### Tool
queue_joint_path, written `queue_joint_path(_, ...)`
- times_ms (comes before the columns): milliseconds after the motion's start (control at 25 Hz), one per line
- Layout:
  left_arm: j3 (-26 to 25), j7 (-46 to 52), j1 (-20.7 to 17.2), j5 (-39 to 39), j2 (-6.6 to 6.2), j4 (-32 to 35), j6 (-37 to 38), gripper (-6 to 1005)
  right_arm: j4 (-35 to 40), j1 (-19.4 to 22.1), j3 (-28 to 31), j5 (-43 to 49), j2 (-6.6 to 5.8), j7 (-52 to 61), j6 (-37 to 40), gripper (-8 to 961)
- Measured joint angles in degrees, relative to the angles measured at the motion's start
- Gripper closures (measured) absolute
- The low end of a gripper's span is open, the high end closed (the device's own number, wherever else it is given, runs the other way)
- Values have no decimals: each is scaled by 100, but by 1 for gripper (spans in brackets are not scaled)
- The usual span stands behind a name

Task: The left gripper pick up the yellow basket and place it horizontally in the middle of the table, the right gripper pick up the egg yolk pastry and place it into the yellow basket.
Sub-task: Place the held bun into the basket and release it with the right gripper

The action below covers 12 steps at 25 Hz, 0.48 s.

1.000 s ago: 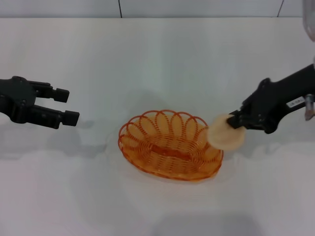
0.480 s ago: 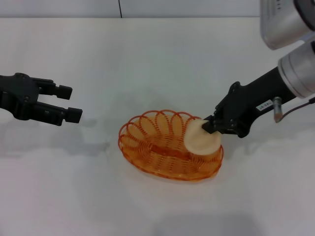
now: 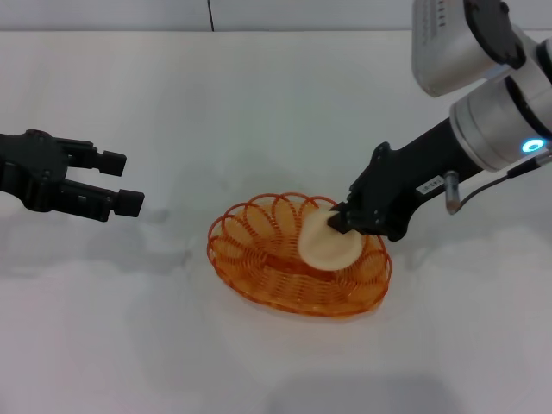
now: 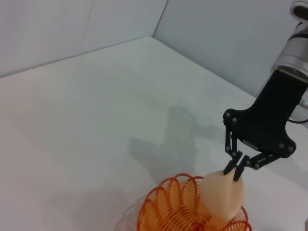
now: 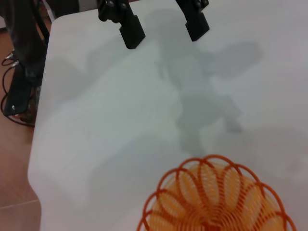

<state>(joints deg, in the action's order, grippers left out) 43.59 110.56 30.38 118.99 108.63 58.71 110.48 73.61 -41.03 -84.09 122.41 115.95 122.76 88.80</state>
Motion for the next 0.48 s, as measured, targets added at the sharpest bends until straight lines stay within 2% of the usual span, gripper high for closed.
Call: queue_joint_path(480,1,13,-3,36,19,0,-1,110,-224,-155,-295,-195,7,-29,-269,834)
